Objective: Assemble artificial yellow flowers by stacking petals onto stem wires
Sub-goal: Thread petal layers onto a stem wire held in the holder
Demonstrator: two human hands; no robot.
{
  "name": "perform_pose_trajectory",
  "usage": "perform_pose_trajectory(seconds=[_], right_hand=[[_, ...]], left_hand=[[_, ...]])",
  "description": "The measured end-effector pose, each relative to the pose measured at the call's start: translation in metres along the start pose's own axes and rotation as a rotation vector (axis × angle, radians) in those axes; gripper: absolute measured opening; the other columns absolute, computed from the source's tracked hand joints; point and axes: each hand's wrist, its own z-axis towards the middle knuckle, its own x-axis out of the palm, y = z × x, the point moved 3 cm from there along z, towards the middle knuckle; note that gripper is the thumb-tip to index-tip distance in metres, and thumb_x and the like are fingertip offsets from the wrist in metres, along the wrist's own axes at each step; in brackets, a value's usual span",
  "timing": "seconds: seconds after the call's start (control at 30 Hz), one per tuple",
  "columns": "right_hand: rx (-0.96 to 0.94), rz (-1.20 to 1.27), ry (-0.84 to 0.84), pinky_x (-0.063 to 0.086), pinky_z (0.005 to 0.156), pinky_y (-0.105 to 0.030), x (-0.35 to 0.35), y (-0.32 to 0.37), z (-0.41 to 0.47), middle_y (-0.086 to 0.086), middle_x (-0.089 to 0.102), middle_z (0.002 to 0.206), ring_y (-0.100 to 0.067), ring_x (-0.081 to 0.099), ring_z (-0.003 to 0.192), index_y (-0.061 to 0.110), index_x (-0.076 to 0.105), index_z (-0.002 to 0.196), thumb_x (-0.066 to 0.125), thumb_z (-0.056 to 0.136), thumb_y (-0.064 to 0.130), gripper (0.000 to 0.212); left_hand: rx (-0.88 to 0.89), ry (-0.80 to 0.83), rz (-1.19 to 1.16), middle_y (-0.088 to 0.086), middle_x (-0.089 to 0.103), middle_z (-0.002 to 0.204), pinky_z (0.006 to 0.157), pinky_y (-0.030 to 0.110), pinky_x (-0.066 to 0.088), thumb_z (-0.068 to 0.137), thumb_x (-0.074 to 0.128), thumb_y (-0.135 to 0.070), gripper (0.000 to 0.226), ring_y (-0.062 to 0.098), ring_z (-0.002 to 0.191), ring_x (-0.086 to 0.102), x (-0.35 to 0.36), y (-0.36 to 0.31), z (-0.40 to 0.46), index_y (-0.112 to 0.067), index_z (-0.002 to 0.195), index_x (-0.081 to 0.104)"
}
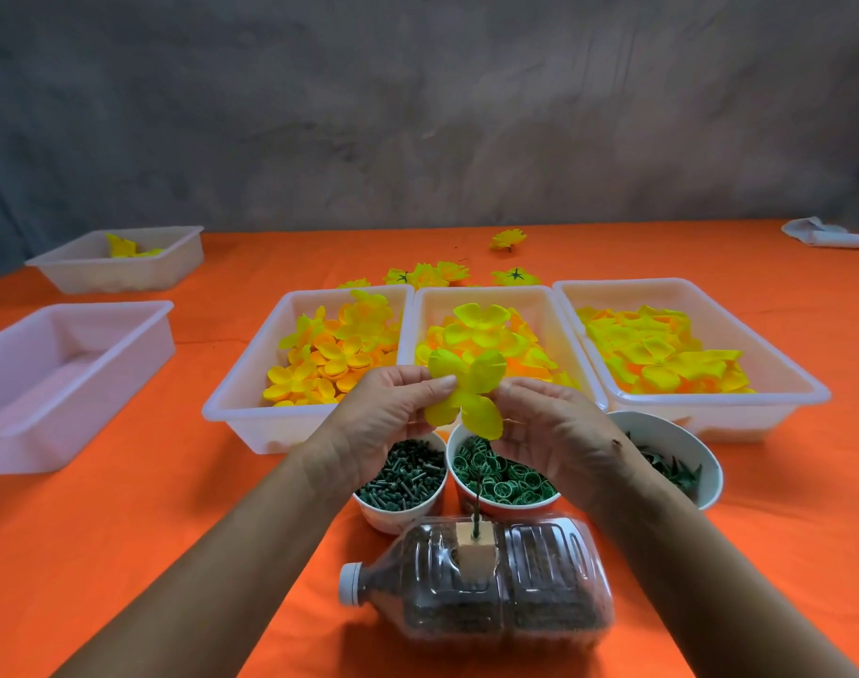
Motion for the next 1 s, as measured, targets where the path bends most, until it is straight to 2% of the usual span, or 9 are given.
perform_pose_trajectory(seconds=[0.07, 0.17, 0.23, 0.33, 0.47, 0.6, 0.67, 0.8, 1.0], right_hand=[[-0.024, -0.052, 0.026, 0.05, 0.064, -0.026, 0.001, 0.002, -0.003, -0.005, 0.074, 0.085, -0.014, 0.069, 0.076, 0.017, 0.072, 0.082, 0.066, 0.075, 0.034, 0.02], [-0.043, -0.059, 0.031, 0.051, 0.063, -0.027, 0.003, 0.003, -0.007, -0.005, 0.074, 0.084, -0.013, 0.069, 0.075, 0.02, 0.076, 0.076, 0.066, 0.066, 0.043, 0.027], [-0.021, -0.003, 0.031, 0.052, 0.063, -0.027, 0.002, 0.002, -0.01, -0.006, 0.075, 0.089, -0.015, 0.071, 0.078, 0.019, 0.077, 0.078, 0.059, 0.075, 0.043, 0.031], [0.031, 0.05, 0.034, 0.045, 0.071, -0.034, -0.002, 0.001, -0.016, -0.006, 0.074, 0.089, -0.014, 0.07, 0.078, 0.016, 0.075, 0.082, 0.05, 0.083, 0.041, 0.035], [-0.047, -0.034, 0.0, 0.046, 0.07, -0.032, -0.003, 0.003, -0.025, -0.004, 0.073, 0.086, -0.016, 0.068, 0.079, 0.017, 0.068, 0.081, 0.075, 0.059, 0.03, 0.026], [-0.109, 0.005, 0.045, 0.054, 0.064, -0.025, 0.001, 0.003, -0.031, -0.01, 0.074, 0.095, -0.02, 0.071, 0.083, 0.01, 0.074, 0.089, 0.075, 0.062, 0.022, 0.03], [-0.102, 0.046, 0.055, 0.054, 0.062, -0.023, 0.001, 0.004, -0.032, -0.012, 0.074, 0.094, -0.02, 0.072, 0.08, 0.01, 0.075, 0.088, 0.073, 0.063, 0.016, 0.026], [-0.084, 0.071, 0.079, 0.055, 0.061, -0.023, 0.002, 0.004, -0.035, -0.012, 0.074, 0.094, -0.021, 0.072, 0.08, 0.01, 0.075, 0.088, 0.071, 0.065, 0.013, 0.024], [-0.06, 0.059, 0.081, 0.054, 0.06, -0.024, 0.006, 0.005, -0.038, -0.009, 0.074, 0.092, -0.019, 0.071, 0.077, 0.012, 0.07, 0.094, 0.071, 0.065, 0.015, 0.03]], left_hand=[[0.022, 0.001, 0.017, -0.001, 0.071, 0.072, 0.072, 0.032, 0.049, 0.076, 0.066, -0.023, 0.011, 0.014, 0.069, 0.062, 0.002, -0.001, -0.002, -0.014, 0.081, 0.07], [0.041, 0.0, 0.037, 0.0, 0.071, 0.074, 0.077, 0.035, 0.051, 0.083, 0.063, -0.018, 0.009, 0.013, 0.069, 0.064, 0.005, -0.002, -0.007, -0.013, 0.082, 0.071], [0.043, -0.019, 0.039, 0.004, 0.071, 0.077, 0.079, 0.035, 0.051, 0.084, 0.063, -0.016, 0.01, 0.015, 0.071, 0.064, 0.007, -0.003, -0.011, -0.009, 0.085, 0.07], [0.048, -0.048, 0.048, 0.01, 0.068, 0.083, 0.082, 0.04, 0.051, 0.085, 0.063, -0.015, 0.017, 0.02, 0.074, 0.062, 0.008, -0.003, -0.017, 0.0, 0.091, 0.068], [0.051, -0.057, 0.049, 0.011, 0.068, 0.083, 0.079, 0.035, 0.052, 0.083, 0.064, -0.017, 0.029, 0.018, 0.072, 0.062, 0.012, -0.003, -0.024, 0.008, 0.099, 0.065], [0.037, -0.018, -0.008, 0.005, 0.07, 0.079, 0.064, 0.021, 0.054, 0.066, 0.069, -0.026, 0.046, 0.011, 0.066, 0.066, 0.017, -0.004, -0.031, 0.004, 0.1, 0.065], [0.011, -0.014, -0.041, 0.006, 0.07, 0.081, 0.065, 0.023, 0.055, 0.063, 0.069, -0.027, 0.049, 0.012, 0.066, 0.066, 0.017, -0.004, -0.034, 0.002, 0.103, 0.064], [-0.027, -0.006, -0.071, 0.005, 0.069, 0.077, 0.083, 0.037, 0.052, 0.064, 0.067, -0.026, 0.034, 0.014, 0.067, 0.064, 0.016, -0.004, -0.039, -0.005, 0.09, 0.065], [-0.047, 0.005, -0.078, 0.003, 0.068, 0.075, 0.077, 0.034, 0.051, 0.064, 0.068, -0.026, 0.023, 0.014, 0.065, 0.063, 0.016, -0.005, -0.046, -0.01, 0.08, 0.063]])
